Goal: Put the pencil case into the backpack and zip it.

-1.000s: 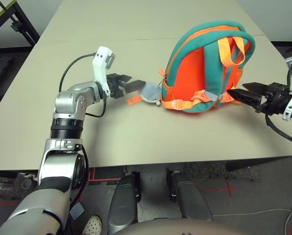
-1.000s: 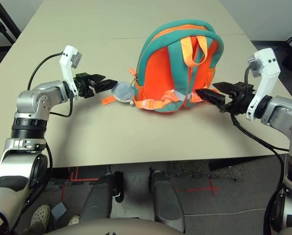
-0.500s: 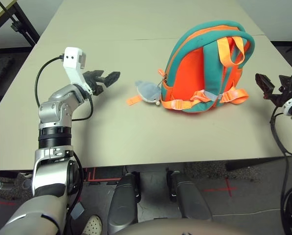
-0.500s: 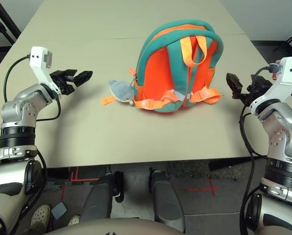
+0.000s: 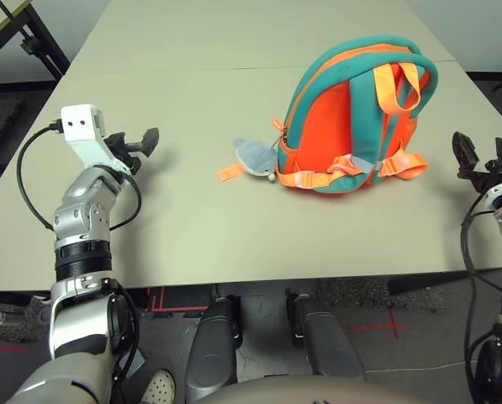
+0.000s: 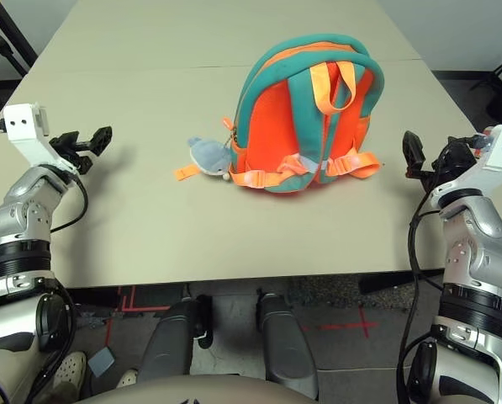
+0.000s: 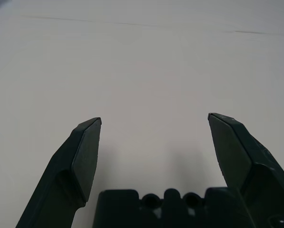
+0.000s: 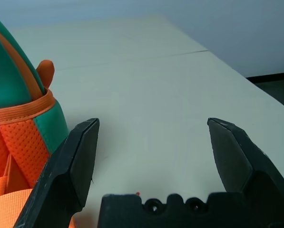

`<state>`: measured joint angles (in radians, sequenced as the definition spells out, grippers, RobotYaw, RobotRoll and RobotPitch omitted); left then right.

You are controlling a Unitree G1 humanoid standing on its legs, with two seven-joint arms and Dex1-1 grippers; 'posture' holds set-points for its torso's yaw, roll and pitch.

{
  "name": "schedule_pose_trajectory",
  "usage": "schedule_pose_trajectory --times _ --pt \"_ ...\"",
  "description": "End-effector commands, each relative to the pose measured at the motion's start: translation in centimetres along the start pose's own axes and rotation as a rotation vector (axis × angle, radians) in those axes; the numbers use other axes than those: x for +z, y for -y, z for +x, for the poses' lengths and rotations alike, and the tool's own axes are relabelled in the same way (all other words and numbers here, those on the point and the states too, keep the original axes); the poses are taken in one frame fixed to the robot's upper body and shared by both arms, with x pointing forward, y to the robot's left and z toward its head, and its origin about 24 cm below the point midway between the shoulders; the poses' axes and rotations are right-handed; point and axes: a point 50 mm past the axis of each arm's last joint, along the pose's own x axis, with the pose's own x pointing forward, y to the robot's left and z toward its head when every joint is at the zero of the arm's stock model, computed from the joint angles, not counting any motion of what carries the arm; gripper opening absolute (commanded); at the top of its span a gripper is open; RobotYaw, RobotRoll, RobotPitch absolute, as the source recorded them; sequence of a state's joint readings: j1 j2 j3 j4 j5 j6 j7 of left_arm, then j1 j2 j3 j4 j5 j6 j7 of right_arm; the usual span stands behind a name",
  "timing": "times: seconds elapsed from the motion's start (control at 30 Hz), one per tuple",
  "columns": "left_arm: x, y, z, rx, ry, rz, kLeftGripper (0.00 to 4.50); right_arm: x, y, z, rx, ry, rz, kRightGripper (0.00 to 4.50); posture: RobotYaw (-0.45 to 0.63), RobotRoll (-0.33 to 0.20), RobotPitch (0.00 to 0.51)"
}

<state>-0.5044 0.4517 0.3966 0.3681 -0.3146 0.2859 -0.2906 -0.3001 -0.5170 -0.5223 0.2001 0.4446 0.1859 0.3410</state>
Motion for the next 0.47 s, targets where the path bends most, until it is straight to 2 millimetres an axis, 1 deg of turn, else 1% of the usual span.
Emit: schedule_pose_trajectory --times 0.03,0.1,0.33,0.47 --pt "-0.78 -1.72 -0.77 0.099 0.014 0.007 4.50 -0.72 0.27 -0.22 -0.011 -0.002 -0.004 4.49 -0.06 0.000 0.208" --pt "-0.83 -2.07 -0.95 0.122 0.019 0.013 4.50 -0.86 0.24 -0.21 -0.011 -0.001 -0.007 4.49 -0.06 0.000 0.212" --pt "-1.32 -2.19 -1.22 0.139 0.010 0.024 4.50 -1.38 -0.33 -0.58 0.006 -0.008 -0.003 4.49 -0.06 0.000 0.221" --pt "-1.51 -2.39 -1.19 0.150 0.006 0.022 4.50 -1.50 -0.64 -0.63 0.015 -0.012 -0.002 4.49 -0.07 0.000 0.218"
